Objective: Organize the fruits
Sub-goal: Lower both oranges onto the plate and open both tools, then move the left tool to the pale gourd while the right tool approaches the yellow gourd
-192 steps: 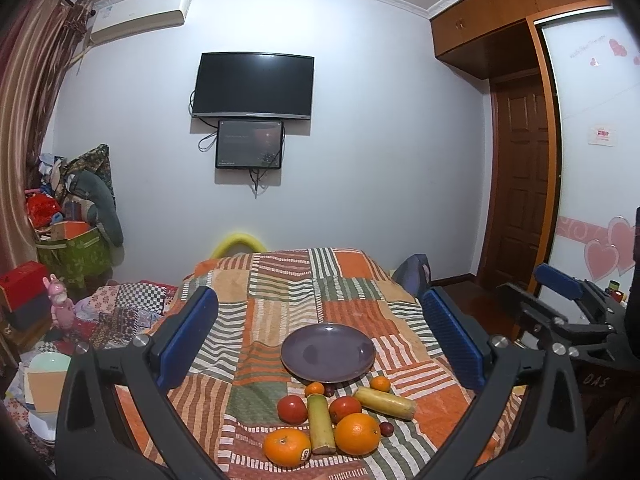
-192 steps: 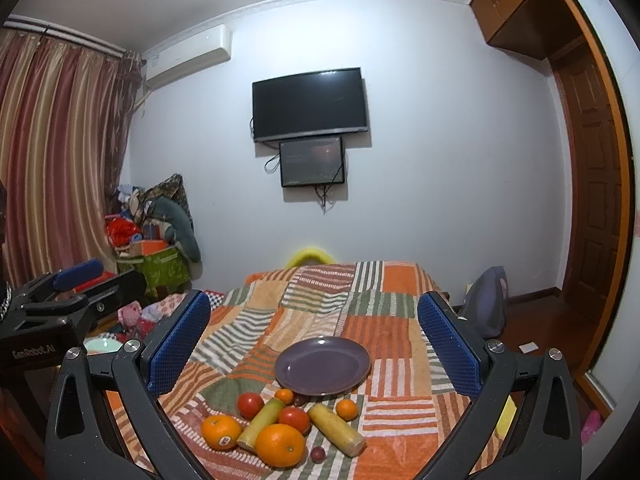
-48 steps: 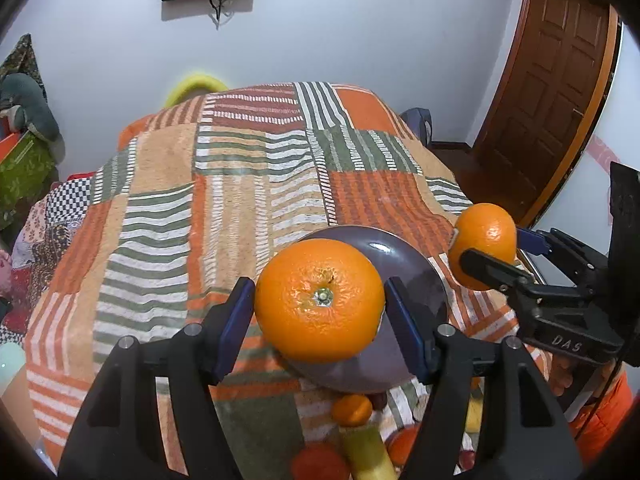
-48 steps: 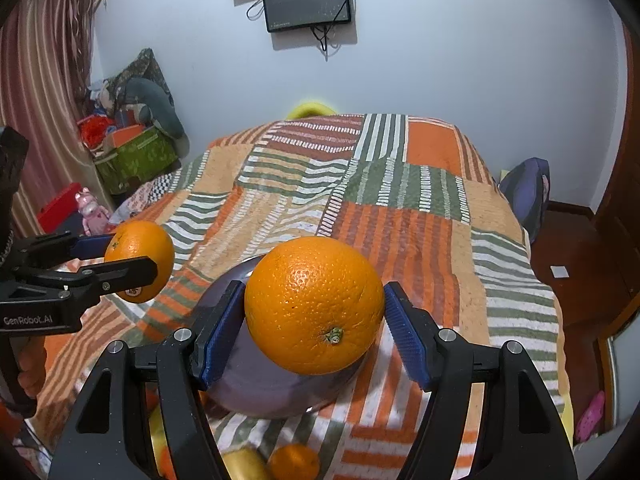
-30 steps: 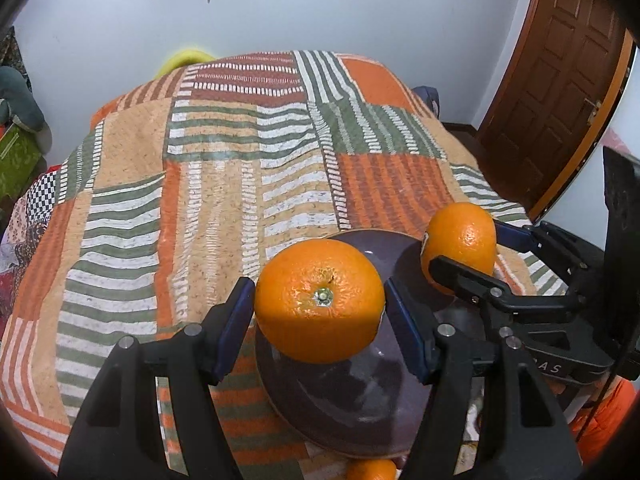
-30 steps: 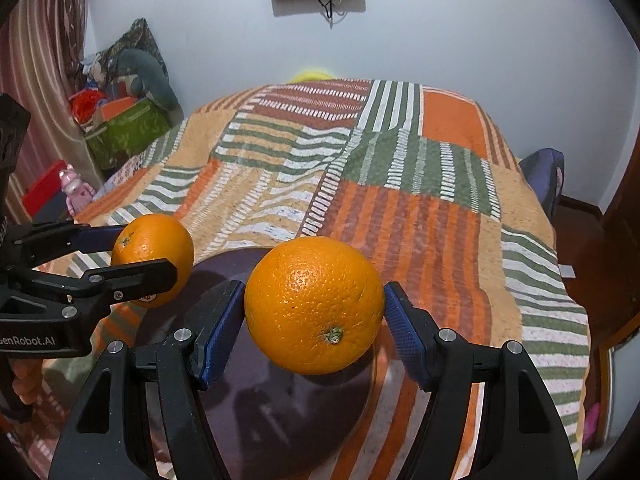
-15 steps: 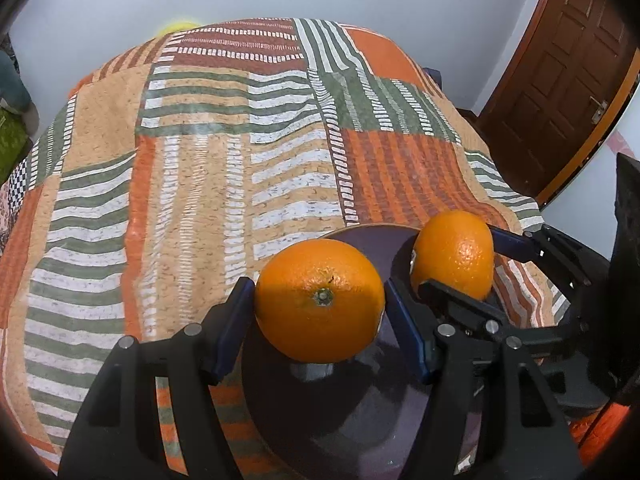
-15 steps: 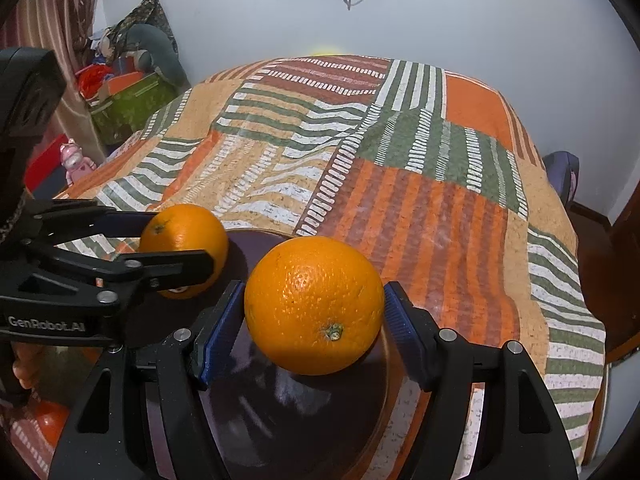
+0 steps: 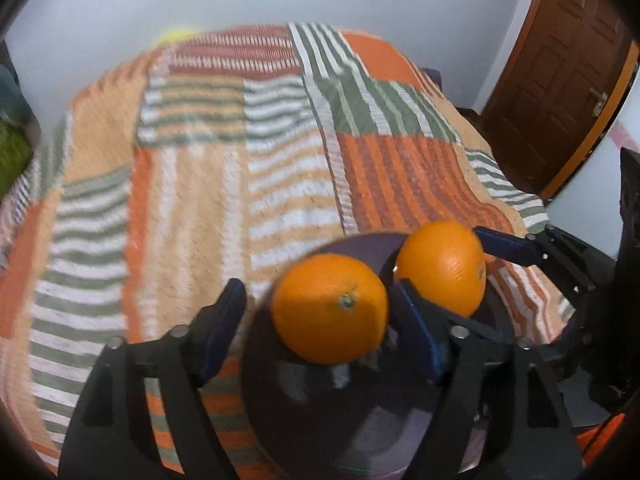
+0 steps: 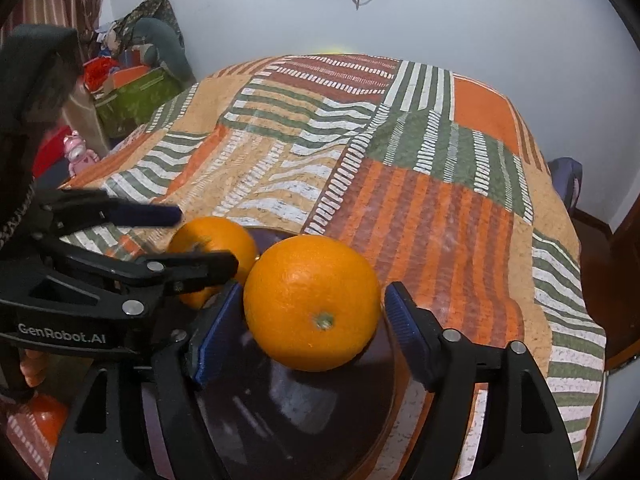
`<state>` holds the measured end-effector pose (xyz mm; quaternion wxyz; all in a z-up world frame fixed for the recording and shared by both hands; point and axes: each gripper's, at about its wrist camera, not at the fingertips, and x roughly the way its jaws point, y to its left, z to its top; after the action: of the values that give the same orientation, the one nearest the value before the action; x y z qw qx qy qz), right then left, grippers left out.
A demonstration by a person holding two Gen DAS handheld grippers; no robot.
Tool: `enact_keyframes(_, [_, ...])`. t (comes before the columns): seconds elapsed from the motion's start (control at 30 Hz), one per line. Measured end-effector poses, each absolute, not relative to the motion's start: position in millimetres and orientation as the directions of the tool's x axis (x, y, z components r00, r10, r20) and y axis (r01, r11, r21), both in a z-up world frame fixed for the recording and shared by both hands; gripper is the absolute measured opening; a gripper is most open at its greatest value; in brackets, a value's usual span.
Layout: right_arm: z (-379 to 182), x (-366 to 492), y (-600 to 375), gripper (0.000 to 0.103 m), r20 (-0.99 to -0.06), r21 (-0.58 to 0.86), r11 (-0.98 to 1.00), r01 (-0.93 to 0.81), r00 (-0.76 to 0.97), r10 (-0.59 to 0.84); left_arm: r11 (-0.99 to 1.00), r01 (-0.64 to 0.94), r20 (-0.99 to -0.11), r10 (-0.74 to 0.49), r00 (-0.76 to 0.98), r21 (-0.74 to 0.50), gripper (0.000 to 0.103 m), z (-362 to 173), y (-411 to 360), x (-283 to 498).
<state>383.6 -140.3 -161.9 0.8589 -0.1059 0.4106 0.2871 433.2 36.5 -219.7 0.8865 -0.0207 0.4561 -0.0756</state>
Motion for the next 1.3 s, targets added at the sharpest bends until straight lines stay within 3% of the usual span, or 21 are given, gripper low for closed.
enact_keyframes(0.83, [-87,310,-180,0.077,-0.695,-0.011,0.841,-0.541,0.609,0.383,0.996,0.086,-0.752,-0.057,0.657,-0.001,0.083,-148,51,325])
enact_keyframes(1.3, [-88,258,-207,0.077,-0.732,0.018,0.848,-0.529,0.571,0.372,0.996,0.091,-0.777,-0.062,0.627,-0.006,0.084,-140,40,248])
